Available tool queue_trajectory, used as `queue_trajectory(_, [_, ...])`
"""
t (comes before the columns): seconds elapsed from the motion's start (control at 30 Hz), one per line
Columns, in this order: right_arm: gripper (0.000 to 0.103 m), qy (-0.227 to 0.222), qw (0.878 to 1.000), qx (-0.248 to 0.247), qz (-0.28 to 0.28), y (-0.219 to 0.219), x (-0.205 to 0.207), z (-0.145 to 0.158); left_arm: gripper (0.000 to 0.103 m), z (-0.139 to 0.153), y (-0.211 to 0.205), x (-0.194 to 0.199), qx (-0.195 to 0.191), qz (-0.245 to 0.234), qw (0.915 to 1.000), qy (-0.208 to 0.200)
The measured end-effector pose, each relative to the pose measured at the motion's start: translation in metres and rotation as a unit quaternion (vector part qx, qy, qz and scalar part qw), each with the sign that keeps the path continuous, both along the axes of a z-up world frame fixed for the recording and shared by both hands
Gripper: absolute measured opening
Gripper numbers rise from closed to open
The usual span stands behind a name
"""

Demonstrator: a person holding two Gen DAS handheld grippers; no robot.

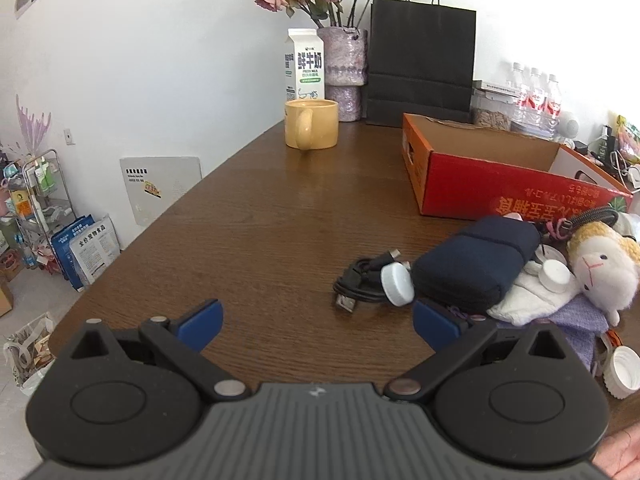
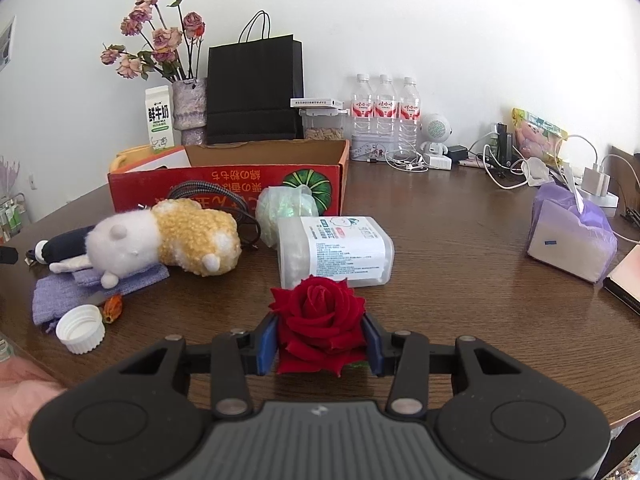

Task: Organize objects
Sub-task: 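Grasp the black USB cable with the left gripper while the right gripper holds the rose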

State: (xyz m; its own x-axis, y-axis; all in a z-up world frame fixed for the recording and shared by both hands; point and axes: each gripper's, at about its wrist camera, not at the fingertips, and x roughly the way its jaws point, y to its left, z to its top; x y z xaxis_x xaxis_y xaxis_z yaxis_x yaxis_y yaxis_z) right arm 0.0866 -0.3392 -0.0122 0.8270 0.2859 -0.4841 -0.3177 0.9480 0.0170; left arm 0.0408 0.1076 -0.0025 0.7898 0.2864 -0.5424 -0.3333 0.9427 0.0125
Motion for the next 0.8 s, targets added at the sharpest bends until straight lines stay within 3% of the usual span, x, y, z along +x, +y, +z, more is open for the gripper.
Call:
queue_trajectory(0.23, [0.042, -0.004, 1.0, 0.0, 0.003, 0.003, 0.003, 0.002, 0.099, 0.005, 0.014, 0.025, 0.025, 0.014, 0.9996, -0.001])
queue_trajectory(0.63, [0.042, -0.008, 1.0, -0.003, 0.0, 0.006, 0.003, 0.005, 0.078, -0.013, 0.017, 0.055, 0.015, -0.013, 0.9993, 0.031])
queue_trajectory(0.8, [0.042, -0.013, 1.0, -0.002, 0.003, 0.007, 0.002, 0.006, 0.063, -0.013, 0.014, 0.056, 0.009, -0.032, 0.9989, 0.033])
